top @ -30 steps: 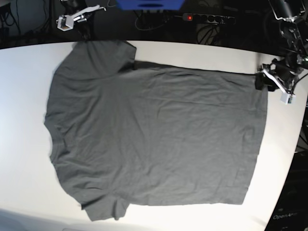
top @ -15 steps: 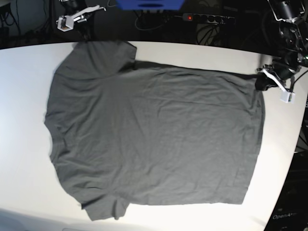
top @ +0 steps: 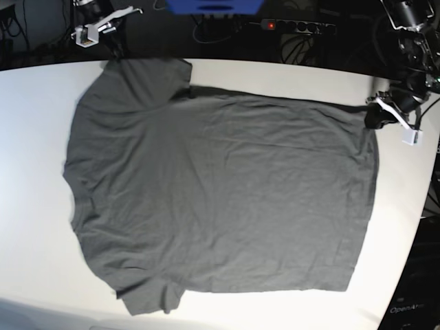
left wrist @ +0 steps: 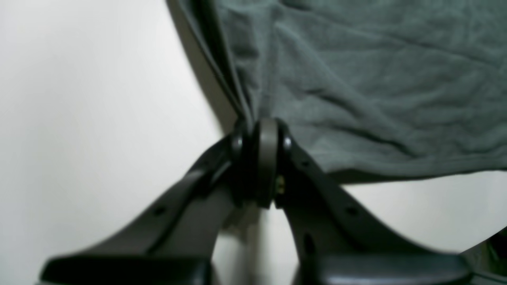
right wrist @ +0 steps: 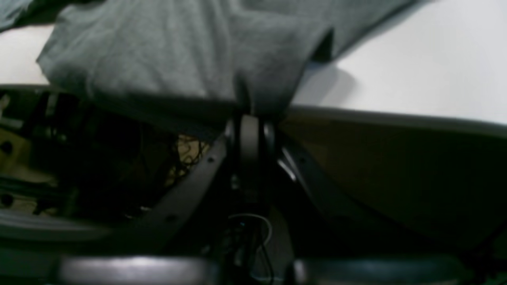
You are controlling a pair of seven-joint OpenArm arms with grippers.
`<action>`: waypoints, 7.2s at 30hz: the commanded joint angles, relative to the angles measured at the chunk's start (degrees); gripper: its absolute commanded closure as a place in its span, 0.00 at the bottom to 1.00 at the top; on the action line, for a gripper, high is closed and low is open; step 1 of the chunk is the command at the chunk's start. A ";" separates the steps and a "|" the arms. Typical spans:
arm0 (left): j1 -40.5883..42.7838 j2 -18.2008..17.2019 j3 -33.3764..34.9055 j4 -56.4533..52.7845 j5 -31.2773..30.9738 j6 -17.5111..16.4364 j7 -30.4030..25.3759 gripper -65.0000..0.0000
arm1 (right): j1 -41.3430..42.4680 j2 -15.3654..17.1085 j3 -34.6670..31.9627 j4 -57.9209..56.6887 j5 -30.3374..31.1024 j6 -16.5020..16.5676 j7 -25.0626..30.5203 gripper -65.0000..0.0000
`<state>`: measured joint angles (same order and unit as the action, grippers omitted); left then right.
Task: Fold the T-shirt properly
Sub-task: 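Grasp the shirt's shoulder corner with the right gripper, then lift and fold the shirt's side edge over with both grippers, then lower the folded edge onto the shirt and hold with both grippers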
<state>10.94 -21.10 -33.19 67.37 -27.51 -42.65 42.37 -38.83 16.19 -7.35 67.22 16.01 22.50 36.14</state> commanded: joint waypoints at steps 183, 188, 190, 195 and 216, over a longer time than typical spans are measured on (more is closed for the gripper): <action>-27.86 4.00 -3.07 7.66 11.38 5.86 23.08 0.96 | 56.28 -4.54 4.85 -5.73 -36.27 7.08 -27.92 0.99; -27.95 4.00 -2.99 7.40 11.38 5.86 22.99 0.96 | 57.42 -4.01 4.94 -6.61 -36.71 7.08 -27.92 0.99; -27.95 4.00 -2.99 7.40 11.38 5.86 22.99 0.96 | 57.60 -3.92 4.94 -6.61 -36.71 7.08 -27.92 0.99; -28.13 4.27 -2.99 7.66 10.94 5.86 22.99 0.96 | 58.30 -3.92 4.94 -6.69 -37.07 7.08 -27.92 0.99; -31.03 4.00 -2.99 7.22 11.38 6.30 17.01 0.96 | 57.86 -3.22 5.03 -7.40 -36.98 7.08 -27.92 0.99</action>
<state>-18.41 -16.03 -36.16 73.76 -15.31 -36.38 60.99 17.15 12.38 -2.61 58.94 -21.80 30.02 6.76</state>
